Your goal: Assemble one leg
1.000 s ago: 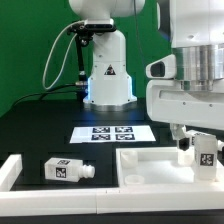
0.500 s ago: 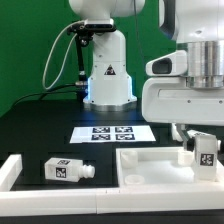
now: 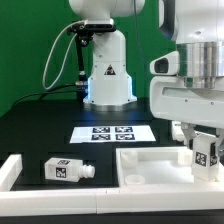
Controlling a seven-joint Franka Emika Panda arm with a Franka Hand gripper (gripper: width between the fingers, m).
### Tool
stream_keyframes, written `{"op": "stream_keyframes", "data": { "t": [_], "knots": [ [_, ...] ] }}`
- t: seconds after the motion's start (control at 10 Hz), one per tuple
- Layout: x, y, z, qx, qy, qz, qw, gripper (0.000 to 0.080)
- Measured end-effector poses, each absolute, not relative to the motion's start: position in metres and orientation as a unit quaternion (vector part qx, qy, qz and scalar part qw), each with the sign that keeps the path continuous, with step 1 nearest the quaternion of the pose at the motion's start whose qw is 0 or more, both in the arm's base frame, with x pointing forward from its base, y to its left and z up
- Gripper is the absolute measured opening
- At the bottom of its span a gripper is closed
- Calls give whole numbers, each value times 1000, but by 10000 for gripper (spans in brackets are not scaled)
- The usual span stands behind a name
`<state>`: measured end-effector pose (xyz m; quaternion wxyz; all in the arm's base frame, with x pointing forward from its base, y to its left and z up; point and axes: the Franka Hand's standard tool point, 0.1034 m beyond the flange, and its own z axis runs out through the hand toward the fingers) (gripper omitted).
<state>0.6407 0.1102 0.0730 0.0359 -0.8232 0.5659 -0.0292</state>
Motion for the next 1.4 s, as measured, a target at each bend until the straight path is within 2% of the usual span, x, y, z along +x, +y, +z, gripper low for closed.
{"op": "stream_keyframes", "data": {
  "t": [0.3, 0.6, 0.7, 0.8, 0.9, 1.0, 1.4],
  "knots": [
    [641, 110, 72, -652, 756, 5, 63, 286],
    [641, 110, 72, -633, 771, 6, 62, 287],
    [641, 111, 72, -651, 757, 2, 62, 450],
    [643, 113, 73, -708, 703, -15, 65, 574],
    [643, 118, 73, -776, 626, -23, 66, 574],
    [642, 120, 72, -818, 572, -25, 64, 634],
    [643, 116, 72, -883, 464, -35, 57, 648]
  ]
}}
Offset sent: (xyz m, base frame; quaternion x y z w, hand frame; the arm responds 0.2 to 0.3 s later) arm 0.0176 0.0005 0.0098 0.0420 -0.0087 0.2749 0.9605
